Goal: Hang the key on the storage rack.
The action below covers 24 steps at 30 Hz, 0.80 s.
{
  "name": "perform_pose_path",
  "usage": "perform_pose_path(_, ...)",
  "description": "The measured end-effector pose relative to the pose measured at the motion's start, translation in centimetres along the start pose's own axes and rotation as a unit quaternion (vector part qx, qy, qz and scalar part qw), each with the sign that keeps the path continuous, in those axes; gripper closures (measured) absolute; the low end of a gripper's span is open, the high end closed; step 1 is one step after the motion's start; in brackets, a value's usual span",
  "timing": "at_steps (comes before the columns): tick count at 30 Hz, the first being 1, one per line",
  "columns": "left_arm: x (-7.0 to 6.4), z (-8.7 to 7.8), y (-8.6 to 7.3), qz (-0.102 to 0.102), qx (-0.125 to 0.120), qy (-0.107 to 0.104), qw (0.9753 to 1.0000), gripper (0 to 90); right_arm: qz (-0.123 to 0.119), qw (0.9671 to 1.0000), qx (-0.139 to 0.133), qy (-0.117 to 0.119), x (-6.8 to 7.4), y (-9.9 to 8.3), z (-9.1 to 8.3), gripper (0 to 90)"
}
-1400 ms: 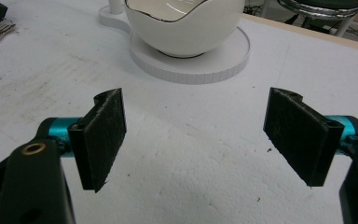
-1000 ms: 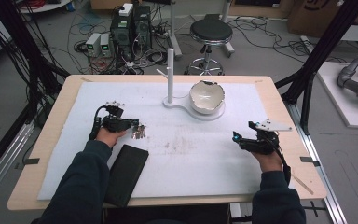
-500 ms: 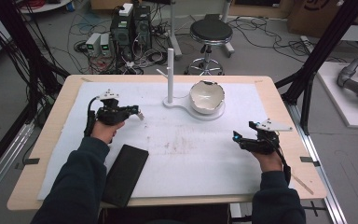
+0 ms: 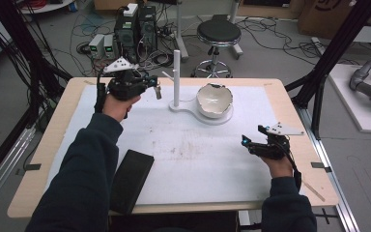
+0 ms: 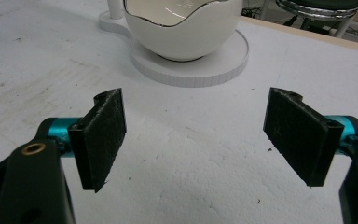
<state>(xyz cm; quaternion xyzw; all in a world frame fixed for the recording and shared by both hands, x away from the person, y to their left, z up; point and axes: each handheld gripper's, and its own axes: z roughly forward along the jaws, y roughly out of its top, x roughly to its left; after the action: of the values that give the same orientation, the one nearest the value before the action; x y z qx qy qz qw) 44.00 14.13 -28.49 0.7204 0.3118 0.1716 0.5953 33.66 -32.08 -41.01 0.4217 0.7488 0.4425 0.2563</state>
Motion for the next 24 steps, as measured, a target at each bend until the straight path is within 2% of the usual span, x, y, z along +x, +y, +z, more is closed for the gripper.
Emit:
perform_pose_path(3,-0.1,0.5,0.9,0.002,-0.005,-0.011,0.9999,87.9,-0.001,1.0000,0.000,0.001,-0.1,0.0,0.0,21.3)
perform_pose_path(4,-0.2,1.2,1.4,0.000,-0.010,-0.015,0.9998,87.9,0.001,1.0000,0.000,0.002,0.0,0.0,0.1,21.3)
perform_pose_path(8,-0.1,2.2,1.7,-0.008,-0.008,-0.025,0.9996,87.9,0.001,1.0000,0.000,0.003,0.0,0.0,0.1,21.3)
perform_pose_path(10,0.2,3.4,1.8,-0.008,-0.001,-0.023,0.9997,87.9,0.001,1.0000,-0.002,0.004,-0.1,0.0,0.1,21.3)
perform_pose_path(11,0.2,3.4,1.8,-0.008,-0.001,-0.023,0.9997,87.9,0.002,1.0000,-0.001,0.004,-0.1,0.0,0.1,21.3)
perform_pose_path(12,0.4,4.0,1.9,-0.021,-0.005,-0.024,0.9995,87.9,0.002,1.0000,-0.001,0.004,-0.1,-0.1,0.1,21.3)
perform_pose_path(14,0.7,4.5,1.9,-0.028,-0.004,-0.023,0.9993,87.8,0.003,1.0000,-0.001,0.005,-0.2,-0.1,0.1,21.4)
perform_pose_path(19,1.5,5.2,1.7,-0.042,0.006,-0.012,0.9990,87.9,0.005,1.0000,0.002,0.006,-0.3,-0.2,0.0,21.3)
perform_pose_path(22,1.9,5.6,1.8,-0.055,0.003,-0.015,0.9984,87.9,0.007,1.0000,0.001,0.005,-0.4,-0.3,0.0,21.3)
perform_pose_path(24,1.9,5.9,1.9,-0.052,0.012,-0.016,0.9984,87.9,0.007,1.0000,0.002,0.006,-0.4,-0.3,0.0,21.4)
